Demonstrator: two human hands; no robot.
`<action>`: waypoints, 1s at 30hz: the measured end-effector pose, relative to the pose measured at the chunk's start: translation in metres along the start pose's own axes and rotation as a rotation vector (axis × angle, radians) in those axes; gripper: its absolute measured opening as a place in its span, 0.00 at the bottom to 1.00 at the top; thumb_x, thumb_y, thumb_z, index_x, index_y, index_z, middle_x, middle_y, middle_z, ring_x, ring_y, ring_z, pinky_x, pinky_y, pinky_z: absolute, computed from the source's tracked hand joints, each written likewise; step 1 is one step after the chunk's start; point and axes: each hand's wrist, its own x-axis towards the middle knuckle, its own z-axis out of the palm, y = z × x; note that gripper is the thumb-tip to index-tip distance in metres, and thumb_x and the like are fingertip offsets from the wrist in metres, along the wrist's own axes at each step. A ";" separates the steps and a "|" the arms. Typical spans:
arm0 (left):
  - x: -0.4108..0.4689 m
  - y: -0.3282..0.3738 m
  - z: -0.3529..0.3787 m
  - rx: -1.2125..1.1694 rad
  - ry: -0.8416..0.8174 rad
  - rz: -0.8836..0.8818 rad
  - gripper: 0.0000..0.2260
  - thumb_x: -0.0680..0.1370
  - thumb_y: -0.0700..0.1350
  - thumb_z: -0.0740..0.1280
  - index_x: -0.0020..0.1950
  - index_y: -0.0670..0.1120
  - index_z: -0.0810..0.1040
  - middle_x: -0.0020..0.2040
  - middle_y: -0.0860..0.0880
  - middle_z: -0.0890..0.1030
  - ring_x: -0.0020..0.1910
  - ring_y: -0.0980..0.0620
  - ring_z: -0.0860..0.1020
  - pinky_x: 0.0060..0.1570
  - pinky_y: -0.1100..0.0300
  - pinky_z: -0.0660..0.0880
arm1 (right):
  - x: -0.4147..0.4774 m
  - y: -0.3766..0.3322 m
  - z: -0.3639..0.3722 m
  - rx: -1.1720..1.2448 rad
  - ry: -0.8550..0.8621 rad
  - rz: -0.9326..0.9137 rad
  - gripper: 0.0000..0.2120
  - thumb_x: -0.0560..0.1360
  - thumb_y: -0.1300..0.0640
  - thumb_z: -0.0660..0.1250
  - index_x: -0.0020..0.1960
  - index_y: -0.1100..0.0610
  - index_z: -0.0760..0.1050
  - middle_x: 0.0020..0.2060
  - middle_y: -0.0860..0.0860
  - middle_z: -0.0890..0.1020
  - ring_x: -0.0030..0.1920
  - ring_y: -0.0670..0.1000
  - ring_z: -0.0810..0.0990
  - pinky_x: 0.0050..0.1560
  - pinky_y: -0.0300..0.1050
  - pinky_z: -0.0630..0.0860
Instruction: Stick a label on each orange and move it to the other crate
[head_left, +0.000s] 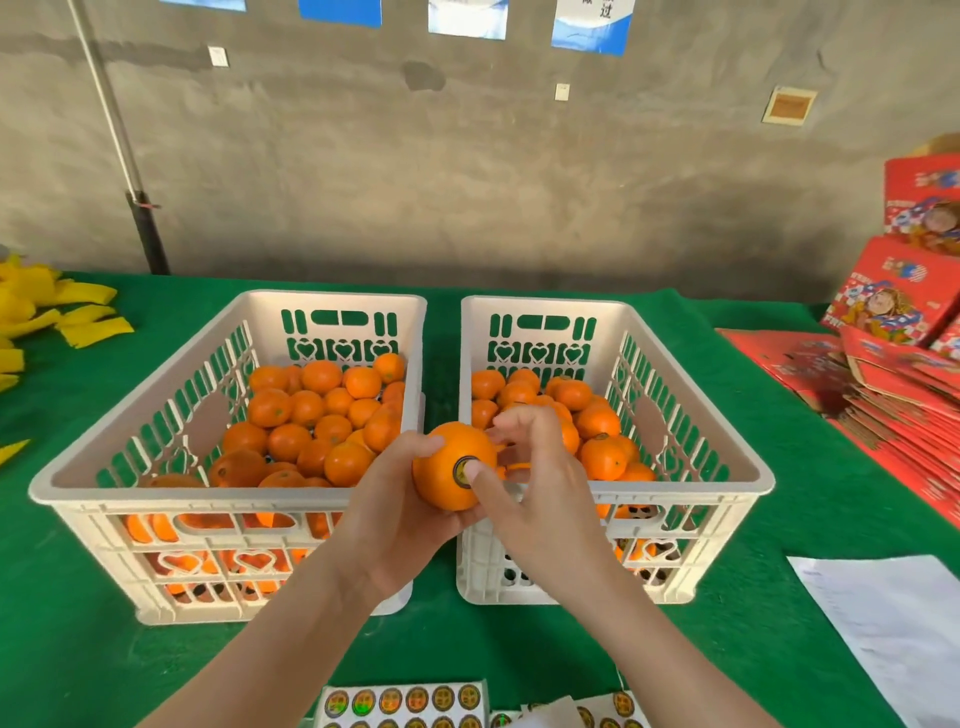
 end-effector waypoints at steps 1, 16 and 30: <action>0.000 -0.003 0.000 -0.005 0.006 -0.001 0.18 0.74 0.46 0.61 0.61 0.39 0.74 0.52 0.39 0.81 0.48 0.44 0.81 0.43 0.52 0.80 | -0.002 0.003 0.000 0.060 -0.025 0.022 0.19 0.74 0.51 0.69 0.57 0.40 0.62 0.52 0.39 0.73 0.52 0.38 0.74 0.49 0.34 0.74; 0.128 -0.040 0.007 1.751 0.168 0.415 0.09 0.80 0.43 0.61 0.58 0.46 0.75 0.50 0.49 0.79 0.47 0.53 0.75 0.45 0.65 0.68 | 0.128 0.116 -0.066 -0.199 0.106 0.247 0.31 0.64 0.62 0.76 0.61 0.53 0.65 0.57 0.52 0.67 0.51 0.47 0.68 0.39 0.25 0.65; 0.140 -0.048 0.004 1.971 0.213 0.258 0.11 0.79 0.53 0.61 0.57 0.49 0.75 0.45 0.52 0.77 0.43 0.53 0.75 0.41 0.60 0.73 | 0.201 0.259 -0.073 -0.741 -0.041 0.604 0.39 0.73 0.68 0.64 0.77 0.58 0.46 0.75 0.59 0.58 0.74 0.63 0.56 0.68 0.64 0.62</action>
